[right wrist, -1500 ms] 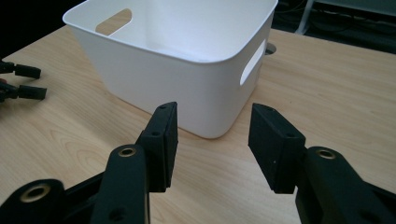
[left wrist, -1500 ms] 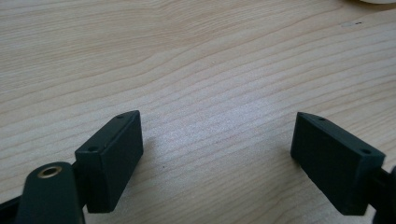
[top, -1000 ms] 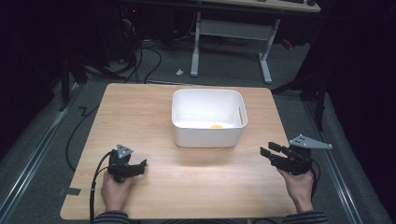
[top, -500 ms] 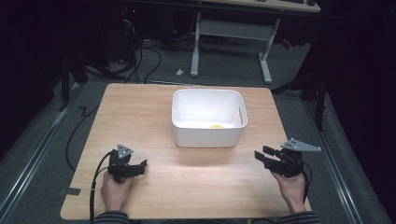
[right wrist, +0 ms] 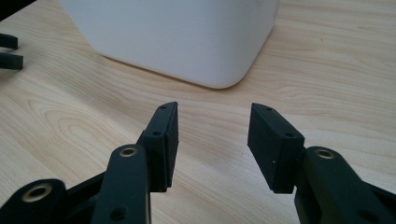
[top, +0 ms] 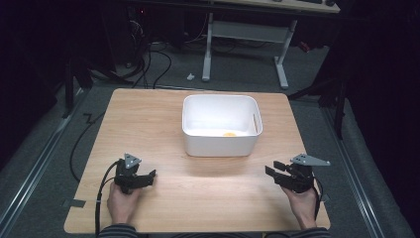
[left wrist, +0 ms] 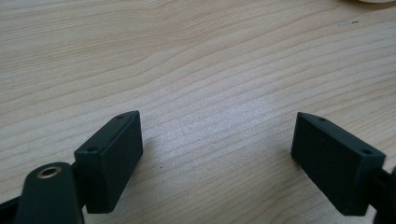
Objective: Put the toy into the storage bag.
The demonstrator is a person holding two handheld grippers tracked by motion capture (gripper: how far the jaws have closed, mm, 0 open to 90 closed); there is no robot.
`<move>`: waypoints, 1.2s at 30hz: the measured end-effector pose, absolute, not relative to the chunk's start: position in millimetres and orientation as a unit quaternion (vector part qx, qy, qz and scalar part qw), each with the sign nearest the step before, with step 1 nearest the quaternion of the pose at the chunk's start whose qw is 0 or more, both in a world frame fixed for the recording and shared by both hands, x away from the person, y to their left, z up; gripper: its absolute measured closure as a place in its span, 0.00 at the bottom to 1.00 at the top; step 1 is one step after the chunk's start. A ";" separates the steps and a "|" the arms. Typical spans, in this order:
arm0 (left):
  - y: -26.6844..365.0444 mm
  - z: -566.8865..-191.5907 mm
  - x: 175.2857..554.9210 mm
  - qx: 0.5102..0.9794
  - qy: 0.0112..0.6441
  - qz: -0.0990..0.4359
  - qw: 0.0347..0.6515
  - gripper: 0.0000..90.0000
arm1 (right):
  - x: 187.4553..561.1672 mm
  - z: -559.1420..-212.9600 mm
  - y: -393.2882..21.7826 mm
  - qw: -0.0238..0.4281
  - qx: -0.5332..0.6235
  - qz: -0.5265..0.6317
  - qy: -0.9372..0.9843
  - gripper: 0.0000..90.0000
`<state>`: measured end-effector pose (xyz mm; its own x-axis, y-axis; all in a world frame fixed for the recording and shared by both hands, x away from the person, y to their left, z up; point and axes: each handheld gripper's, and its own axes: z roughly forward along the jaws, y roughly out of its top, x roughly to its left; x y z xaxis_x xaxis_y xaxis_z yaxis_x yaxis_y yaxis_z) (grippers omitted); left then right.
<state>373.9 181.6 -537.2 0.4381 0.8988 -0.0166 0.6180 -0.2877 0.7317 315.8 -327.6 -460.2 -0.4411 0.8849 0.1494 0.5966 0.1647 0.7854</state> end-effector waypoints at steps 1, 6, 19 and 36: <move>181.6 -537.2 373.9 0.776 0.489 0.205 0.342 0.19 | 315.6 -461.7 -327.8 0.176 0.500 0.409 0.743 0.60; 181.6 -537.2 373.9 0.776 0.489 0.205 0.342 0.19 | 315.8 -468.9 -328.5 0.175 0.508 0.404 0.741 0.60; 181.5 -537.2 373.9 0.776 0.489 0.205 0.342 0.19 | 328.9 -490.5 -322.7 0.167 0.517 0.379 0.749 0.60; 181.5 -537.2 373.8 0.776 0.489 0.205 0.342 0.19 | 345.3 -509.7 -312.4 0.186 0.513 0.360 0.757 0.59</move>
<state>373.8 181.5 -537.2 0.4378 0.8990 -0.0155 0.6179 -0.2883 0.7315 345.3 -312.4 -509.7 -0.4050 0.9101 0.0875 0.6431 0.2155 0.7349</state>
